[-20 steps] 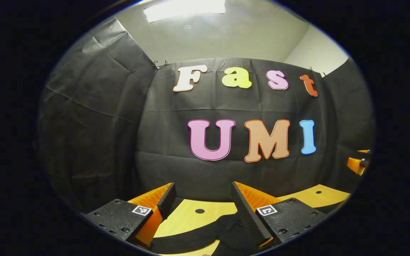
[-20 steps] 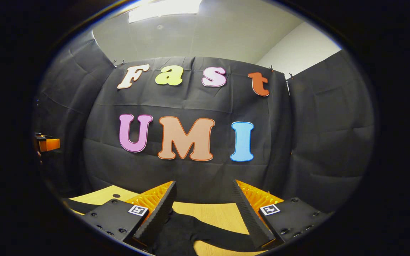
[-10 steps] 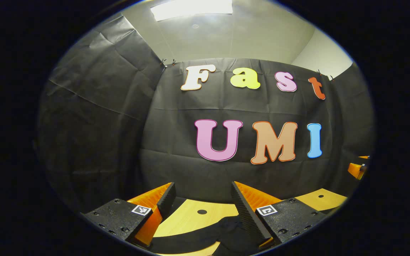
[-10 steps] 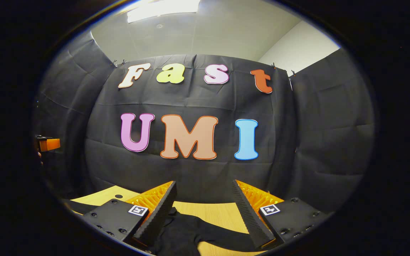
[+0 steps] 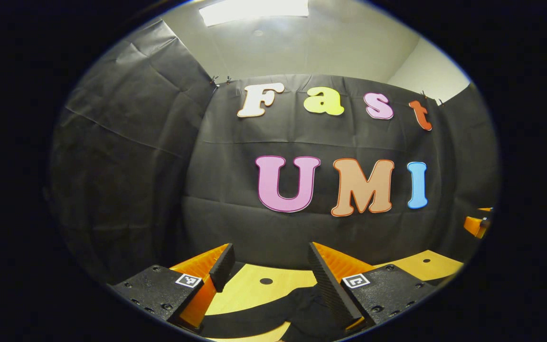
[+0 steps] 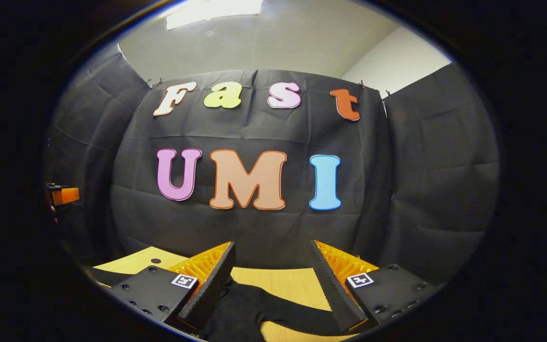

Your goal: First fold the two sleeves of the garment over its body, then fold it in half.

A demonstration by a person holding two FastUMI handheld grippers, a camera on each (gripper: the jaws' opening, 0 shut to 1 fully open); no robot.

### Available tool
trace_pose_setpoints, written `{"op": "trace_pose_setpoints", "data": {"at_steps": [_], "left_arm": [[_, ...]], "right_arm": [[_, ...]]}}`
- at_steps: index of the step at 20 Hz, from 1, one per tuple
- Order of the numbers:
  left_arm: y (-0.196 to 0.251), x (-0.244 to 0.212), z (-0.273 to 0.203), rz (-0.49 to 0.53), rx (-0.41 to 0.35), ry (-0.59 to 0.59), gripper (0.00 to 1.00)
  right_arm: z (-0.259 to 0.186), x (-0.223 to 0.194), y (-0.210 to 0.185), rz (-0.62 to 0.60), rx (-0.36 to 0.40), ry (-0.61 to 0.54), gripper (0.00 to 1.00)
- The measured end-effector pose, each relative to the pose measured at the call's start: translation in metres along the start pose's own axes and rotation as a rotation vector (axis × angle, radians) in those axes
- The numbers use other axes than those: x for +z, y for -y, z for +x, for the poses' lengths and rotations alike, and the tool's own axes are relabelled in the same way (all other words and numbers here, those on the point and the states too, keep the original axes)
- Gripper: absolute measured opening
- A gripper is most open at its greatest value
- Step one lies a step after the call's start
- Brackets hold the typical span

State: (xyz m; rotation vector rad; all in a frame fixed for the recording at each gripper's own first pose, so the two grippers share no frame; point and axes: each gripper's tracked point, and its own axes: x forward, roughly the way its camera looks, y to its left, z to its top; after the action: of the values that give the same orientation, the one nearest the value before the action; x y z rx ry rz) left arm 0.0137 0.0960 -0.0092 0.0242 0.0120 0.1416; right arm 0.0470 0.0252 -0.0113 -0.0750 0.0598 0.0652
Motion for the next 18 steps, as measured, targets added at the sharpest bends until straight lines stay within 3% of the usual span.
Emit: {"op": "trace_pose_setpoints", "data": {"at_steps": [6, 14, 18], "left_arm": [[0.012, -0.001, -0.003, -0.006, -0.022, -0.005, 0.89], [0.021, 0.002, -0.009, 0.015, -0.019, -0.002, 0.89], [0.029, 0.003, -0.012, 0.029, -0.017, -0.001, 0.89]], "right_arm": [[0.009, -0.014, 0.031, -0.044, -0.040, -0.039, 0.98], [0.027, -0.060, 0.139, -0.083, -0.224, -0.152, 0.96], [0.029, -0.093, 0.180, -0.099, -0.281, -0.216, 0.98]]}}
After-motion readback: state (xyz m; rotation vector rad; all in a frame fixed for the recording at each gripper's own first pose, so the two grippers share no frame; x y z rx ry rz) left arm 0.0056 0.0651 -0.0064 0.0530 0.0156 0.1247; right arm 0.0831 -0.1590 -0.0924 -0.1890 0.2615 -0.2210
